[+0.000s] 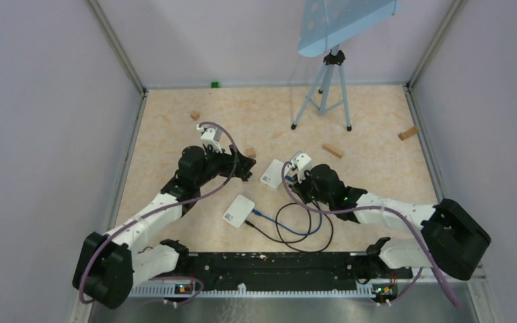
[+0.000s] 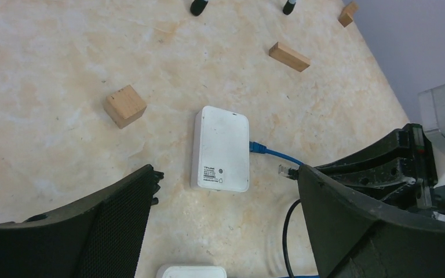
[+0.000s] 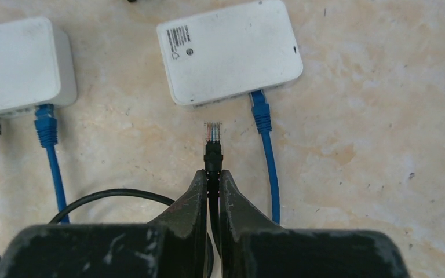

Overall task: Insert the plug into the switch port
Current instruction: Insert the connector into the switch port.

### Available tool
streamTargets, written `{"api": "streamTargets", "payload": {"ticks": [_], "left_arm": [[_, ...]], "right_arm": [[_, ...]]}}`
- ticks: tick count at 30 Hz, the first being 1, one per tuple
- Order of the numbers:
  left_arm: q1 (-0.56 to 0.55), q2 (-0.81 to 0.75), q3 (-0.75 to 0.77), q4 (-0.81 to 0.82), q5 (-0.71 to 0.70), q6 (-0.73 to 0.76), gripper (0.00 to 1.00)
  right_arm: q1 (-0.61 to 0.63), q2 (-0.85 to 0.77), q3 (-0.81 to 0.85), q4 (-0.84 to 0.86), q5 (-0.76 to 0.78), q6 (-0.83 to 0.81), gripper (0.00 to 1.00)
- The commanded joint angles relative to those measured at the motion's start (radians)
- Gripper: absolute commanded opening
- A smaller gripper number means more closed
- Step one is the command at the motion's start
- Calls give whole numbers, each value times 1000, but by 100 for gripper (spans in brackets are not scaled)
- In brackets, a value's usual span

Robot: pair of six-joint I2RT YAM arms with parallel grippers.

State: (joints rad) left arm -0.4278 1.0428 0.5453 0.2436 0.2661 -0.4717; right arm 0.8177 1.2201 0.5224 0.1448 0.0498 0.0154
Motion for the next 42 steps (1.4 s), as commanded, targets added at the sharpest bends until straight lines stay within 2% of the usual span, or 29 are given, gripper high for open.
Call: {"api": "streamTargets", "payload": {"ticks": [1,7,11,19,23,28,42], "left_arm": [[3,125,7,193,121,62,94],[3,303,40,230,213,97,82],[1,381,38,308,229,63,79],[-8,532,115,367,244,26,70],[-15,608,152,382,218,19,69],[-20,693,176,376,233,14,61],[-58,745,159,401,266,-12,56]], "right_arm": [[-25,82,-25,184,-69,30,0],[-26,110,-140,403,-55,65,0],[-26,106,-216,541,-22,71,0],[-26,148,-236,635,-4,-9,0],[-26,186,-221,653,-12,-11,0],[-26,213,-224,675,-26,-4,0],[-26,277,-238,682,-43,-11,0]]}}
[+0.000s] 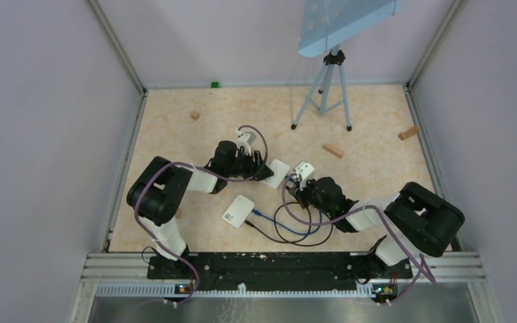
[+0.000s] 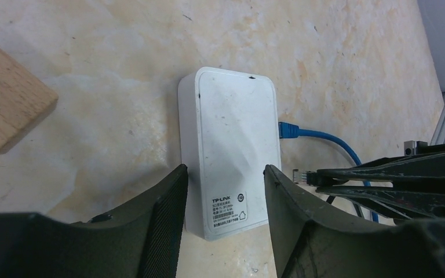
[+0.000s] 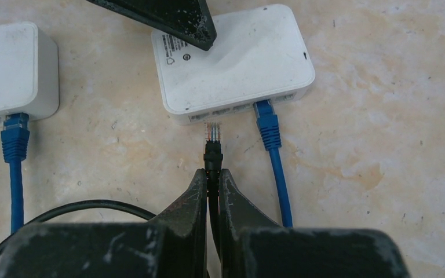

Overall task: Insert the plug into the switch port
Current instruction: Insert the connector into the switch port.

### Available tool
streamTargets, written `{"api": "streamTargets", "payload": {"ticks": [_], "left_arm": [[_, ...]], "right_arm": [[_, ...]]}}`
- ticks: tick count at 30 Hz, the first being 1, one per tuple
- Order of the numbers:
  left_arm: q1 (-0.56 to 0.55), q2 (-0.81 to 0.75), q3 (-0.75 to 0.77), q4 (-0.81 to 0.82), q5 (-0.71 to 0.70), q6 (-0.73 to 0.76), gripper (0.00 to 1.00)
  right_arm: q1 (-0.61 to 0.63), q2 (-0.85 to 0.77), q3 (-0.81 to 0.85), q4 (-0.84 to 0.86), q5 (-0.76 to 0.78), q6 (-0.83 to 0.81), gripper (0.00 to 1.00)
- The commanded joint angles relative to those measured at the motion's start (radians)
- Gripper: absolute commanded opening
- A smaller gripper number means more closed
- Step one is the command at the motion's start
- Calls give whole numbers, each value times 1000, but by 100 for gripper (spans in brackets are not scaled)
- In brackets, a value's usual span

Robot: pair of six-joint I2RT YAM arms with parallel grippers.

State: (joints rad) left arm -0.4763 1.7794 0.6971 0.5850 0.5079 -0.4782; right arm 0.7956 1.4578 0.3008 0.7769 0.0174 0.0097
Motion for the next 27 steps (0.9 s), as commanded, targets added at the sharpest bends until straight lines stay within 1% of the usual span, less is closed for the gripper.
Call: {"api": "streamTargets", "payload": {"ticks": [1,2,8,15,27], "left_arm": [[-10,5,9,54,21,-1,56],[-10,3,13,43,17,5,56],[-12,20,35,5,21,29,56],[-24,59,66,-17,45,44,55],[-27,65,76,-36,33,62,55]], "right_arm": [[-5,53,-13,54,-13,-5,0],[-5,66,-10,58,-13,-30,0],[-6,107,1,86,-40,-44,0],[-7,99,0,102,-21,-59,0],[-38,91,-16,127,-20,-34,0]]}}
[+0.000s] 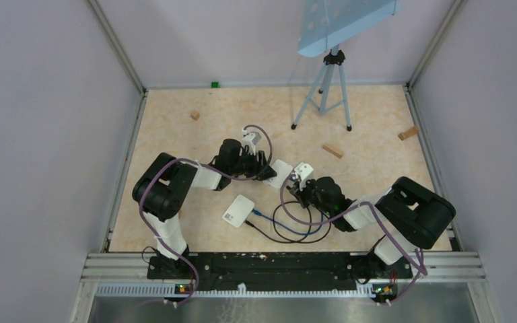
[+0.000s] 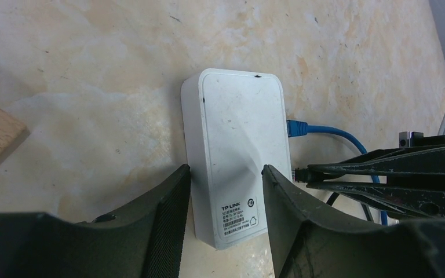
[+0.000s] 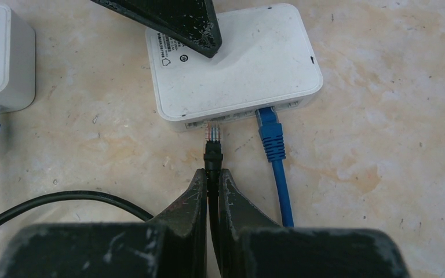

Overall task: Insert the plug into the switch port
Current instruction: Insert the connector into the switch port.

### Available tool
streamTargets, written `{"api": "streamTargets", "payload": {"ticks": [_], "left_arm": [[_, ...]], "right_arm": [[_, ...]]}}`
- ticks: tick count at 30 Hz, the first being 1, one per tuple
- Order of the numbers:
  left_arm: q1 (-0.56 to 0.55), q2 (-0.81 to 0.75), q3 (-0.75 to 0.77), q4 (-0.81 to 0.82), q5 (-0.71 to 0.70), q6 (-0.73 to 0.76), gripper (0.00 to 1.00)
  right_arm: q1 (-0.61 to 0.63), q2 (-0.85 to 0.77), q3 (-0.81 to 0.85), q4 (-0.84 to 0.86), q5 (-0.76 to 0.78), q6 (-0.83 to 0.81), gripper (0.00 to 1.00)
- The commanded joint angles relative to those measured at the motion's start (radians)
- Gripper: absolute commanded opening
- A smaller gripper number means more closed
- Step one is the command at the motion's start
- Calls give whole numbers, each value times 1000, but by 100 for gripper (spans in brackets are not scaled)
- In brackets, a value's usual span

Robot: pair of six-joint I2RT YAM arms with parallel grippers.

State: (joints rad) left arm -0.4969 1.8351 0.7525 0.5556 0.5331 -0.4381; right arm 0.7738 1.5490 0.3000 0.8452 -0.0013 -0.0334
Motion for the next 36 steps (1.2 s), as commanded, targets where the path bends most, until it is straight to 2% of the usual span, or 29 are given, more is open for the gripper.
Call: {"api": "streamTargets", "payload": {"ticks": [1,24,31,36], "left_arm": [[-6,9,21,-8,6,24,55],[-13,32,39,-23,21,26,52],[-15,33,43,-41,6,27,52],[-15,31,44,-50,-2,31,52]], "right_arm": [[-20,0,-17,58,-2,9,0],[-33,37,-6,115,-138,-1,0],[-34,33,-9,116,-132,-2,0],[-33,25,-12,113,-43,8,0]]}}
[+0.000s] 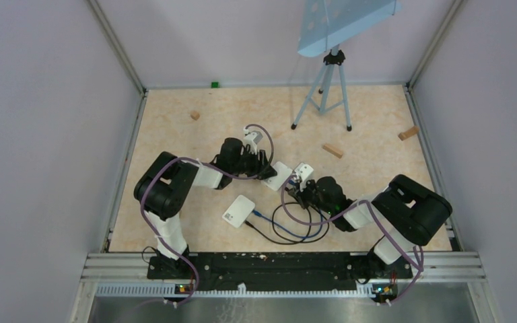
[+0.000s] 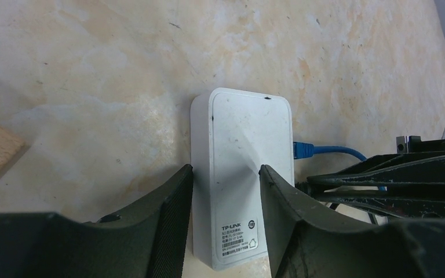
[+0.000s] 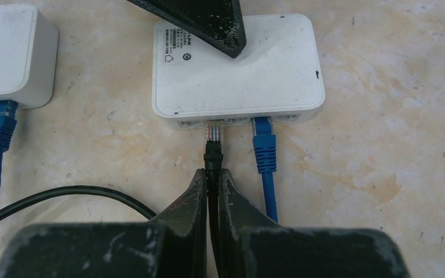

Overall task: Insert the plug into the switch port
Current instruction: Insert the connector into the switch port.

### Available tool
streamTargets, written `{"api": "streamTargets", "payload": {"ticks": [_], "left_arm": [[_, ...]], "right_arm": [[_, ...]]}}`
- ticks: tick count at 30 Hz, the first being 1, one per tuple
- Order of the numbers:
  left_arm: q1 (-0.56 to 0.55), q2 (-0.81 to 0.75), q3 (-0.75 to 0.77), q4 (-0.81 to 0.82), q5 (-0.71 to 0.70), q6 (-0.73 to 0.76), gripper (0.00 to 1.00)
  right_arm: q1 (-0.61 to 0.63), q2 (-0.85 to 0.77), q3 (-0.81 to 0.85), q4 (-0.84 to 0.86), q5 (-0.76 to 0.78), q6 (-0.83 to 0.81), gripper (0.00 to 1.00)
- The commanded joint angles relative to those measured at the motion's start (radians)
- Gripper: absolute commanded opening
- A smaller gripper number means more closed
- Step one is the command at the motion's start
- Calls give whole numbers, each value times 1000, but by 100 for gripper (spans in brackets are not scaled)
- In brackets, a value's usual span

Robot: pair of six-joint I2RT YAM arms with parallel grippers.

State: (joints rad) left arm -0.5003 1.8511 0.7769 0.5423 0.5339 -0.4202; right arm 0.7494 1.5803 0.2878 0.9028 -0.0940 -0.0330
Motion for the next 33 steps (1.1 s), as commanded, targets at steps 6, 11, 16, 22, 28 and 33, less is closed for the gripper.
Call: {"api": "streamTargets", "payload": {"ticks": [6,11,16,22,28,33], "left_arm": [[-12,17,21,-38,-1,14,52],[-11,23,23,-36,4,12,52],[-14,29,23,-33,24,8,47],[-21,39,9,-56,47,9,47],[-58,57,12,-85,81,15,47],[-87,38,-59,-84,84,6,50]], "right_arm": [[-9,-17,3,50,59,1,0],[-9,-9,9,62,33,-1,0],[-9,7,9,99,32,-8,0],[-33,54,24,157,-9,-18,0],[-44,80,74,146,-29,-46,0],[-51,77,100,125,-20,-57,0]]}}
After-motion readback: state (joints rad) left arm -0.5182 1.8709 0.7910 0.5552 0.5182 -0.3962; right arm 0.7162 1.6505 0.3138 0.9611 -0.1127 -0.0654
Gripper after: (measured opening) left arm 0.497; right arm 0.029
